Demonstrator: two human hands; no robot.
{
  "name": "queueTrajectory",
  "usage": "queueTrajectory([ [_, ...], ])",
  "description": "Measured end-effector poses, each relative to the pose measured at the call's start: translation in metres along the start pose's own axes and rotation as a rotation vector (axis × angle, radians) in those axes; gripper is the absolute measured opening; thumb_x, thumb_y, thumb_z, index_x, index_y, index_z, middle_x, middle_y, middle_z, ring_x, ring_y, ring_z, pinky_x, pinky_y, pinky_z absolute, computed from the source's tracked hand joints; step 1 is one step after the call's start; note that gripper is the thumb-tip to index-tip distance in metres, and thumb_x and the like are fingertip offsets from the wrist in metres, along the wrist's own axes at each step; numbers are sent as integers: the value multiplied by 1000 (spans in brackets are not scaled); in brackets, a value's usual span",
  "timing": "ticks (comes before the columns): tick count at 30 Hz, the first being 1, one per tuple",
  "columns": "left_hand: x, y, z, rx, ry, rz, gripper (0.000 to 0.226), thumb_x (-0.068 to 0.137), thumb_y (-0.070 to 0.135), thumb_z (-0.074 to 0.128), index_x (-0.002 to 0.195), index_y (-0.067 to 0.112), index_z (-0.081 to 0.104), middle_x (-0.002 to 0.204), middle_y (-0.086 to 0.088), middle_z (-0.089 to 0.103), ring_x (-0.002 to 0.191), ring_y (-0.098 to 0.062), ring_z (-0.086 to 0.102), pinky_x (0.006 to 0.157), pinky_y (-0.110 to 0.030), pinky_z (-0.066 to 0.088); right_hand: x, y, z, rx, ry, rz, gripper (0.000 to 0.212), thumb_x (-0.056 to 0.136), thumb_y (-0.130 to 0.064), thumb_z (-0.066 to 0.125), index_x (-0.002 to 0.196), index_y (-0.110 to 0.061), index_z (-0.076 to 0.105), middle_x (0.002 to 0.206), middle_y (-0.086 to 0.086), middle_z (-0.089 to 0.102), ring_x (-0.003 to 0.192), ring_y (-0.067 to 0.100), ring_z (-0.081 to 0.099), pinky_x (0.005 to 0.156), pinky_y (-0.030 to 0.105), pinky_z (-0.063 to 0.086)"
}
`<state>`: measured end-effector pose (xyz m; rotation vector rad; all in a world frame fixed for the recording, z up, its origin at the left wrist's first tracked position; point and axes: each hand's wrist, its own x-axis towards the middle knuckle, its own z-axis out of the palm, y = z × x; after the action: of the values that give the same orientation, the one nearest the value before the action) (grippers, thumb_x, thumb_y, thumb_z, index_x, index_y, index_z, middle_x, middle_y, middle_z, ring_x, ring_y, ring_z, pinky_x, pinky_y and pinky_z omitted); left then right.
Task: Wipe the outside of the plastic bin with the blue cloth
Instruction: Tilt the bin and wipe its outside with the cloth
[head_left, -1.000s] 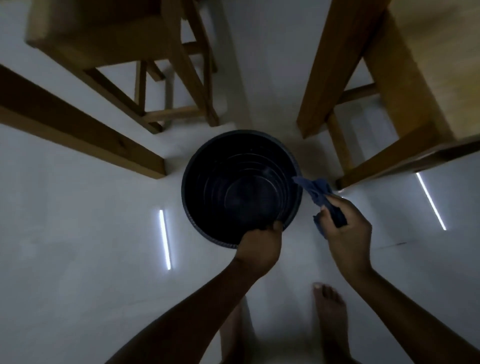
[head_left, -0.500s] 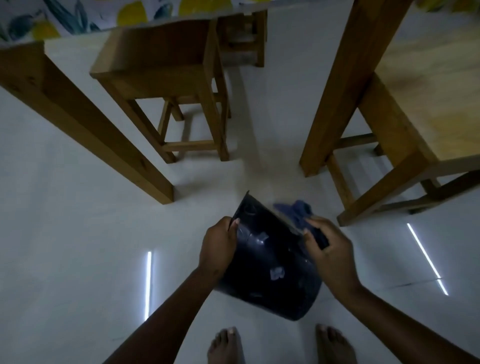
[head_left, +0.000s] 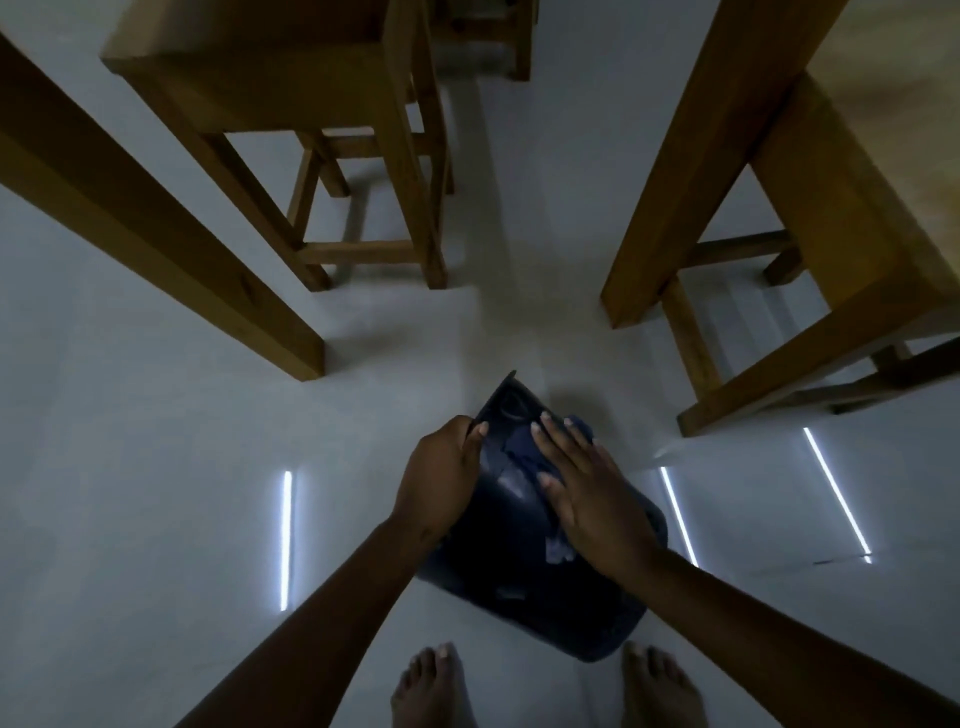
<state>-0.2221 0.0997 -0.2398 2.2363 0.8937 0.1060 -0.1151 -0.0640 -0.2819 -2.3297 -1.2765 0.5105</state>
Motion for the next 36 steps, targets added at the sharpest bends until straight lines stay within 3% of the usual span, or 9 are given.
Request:
queueTrajectory([
  [2, 3, 2, -1, 7, -7, -7, 35, 102, 36, 35, 79, 16, 52, 74, 0, 61, 68, -17, 58, 61, -27, 43, -7, 6, -4, 50, 80, 116, 58, 98, -47, 34, 149, -19, 30, 156, 1, 32, 141, 21, 34, 111, 34, 34],
  [4, 9, 5, 0, 21, -17, -8, 33, 102, 35, 35, 78, 19, 49, 71, 4, 57, 65, -14, 55, 56, -19, 37, -33, 2, 0, -121, 138, 77, 59, 92, -32, 56, 144, -16, 32, 152, 7, 38, 136, 29, 43, 104, 43, 43],
  [9, 5, 1, 3, 25, -27, -6, 34, 102, 36, 35, 77, 17, 49, 73, 1, 59, 66, -16, 56, 57, -22, 37, -52, -22, 22, -261, -17, -225, 59, 95, -45, 31, 151, -30, 19, 160, -1, 22, 147, 30, 18, 113, 49, 21],
  [15, 6, 6, -3, 41, -57, -27, 37, 102, 36, 33, 83, 12, 54, 80, -5, 63, 74, -22, 59, 67, -30, 43, -11, 2, 1, 29, 56, 196, 64, 96, -57, 15, 152, -25, 20, 158, 2, 28, 145, 23, 27, 116, 44, 29],
  [21, 7, 3, 2, 47, -83, -28, 34, 102, 36, 34, 82, 15, 52, 81, -7, 64, 78, -27, 61, 68, -32, 44, -42, -24, 19, -267, 7, -230, 62, 97, -46, 32, 153, -26, 12, 162, 2, 14, 148, 32, 13, 115, 50, 20],
  [25, 14, 11, 0, 59, -89, -47, 36, 102, 36, 34, 88, 12, 56, 81, -2, 60, 75, -22, 58, 68, -29, 42, 2, 2, -3, 91, 73, 162, 62, 98, -53, 22, 151, -21, 24, 157, 5, 30, 145, 23, 28, 115, 43, 32],
  [27, 16, 13, -2, 73, -98, -55, 35, 102, 35, 34, 86, 12, 55, 80, -2, 59, 73, -21, 56, 66, -28, 39, -16, 1, -1, 80, 105, 272, 61, 98, -53, 24, 148, -18, 28, 152, 8, 39, 139, 26, 39, 109, 44, 39],
  [32, 17, 9, 1, 64, -119, -27, 37, 102, 35, 36, 85, 10, 56, 82, -7, 64, 78, -26, 61, 67, -29, 40, -52, -27, 23, -290, 10, -146, 62, 96, -46, 29, 152, -25, 18, 162, 4, 13, 148, 32, 12, 116, 50, 18],
  [36, 6, 4, -14, -64, -259, -22, 25, 100, 39, 39, 91, 21, 53, 81, 6, 62, 76, -12, 60, 65, -21, 41, 2, 5, -2, -59, 90, 58, 58, 100, -47, 24, 152, -22, 21, 159, 5, 24, 147, 27, 21, 117, 44, 24],
])
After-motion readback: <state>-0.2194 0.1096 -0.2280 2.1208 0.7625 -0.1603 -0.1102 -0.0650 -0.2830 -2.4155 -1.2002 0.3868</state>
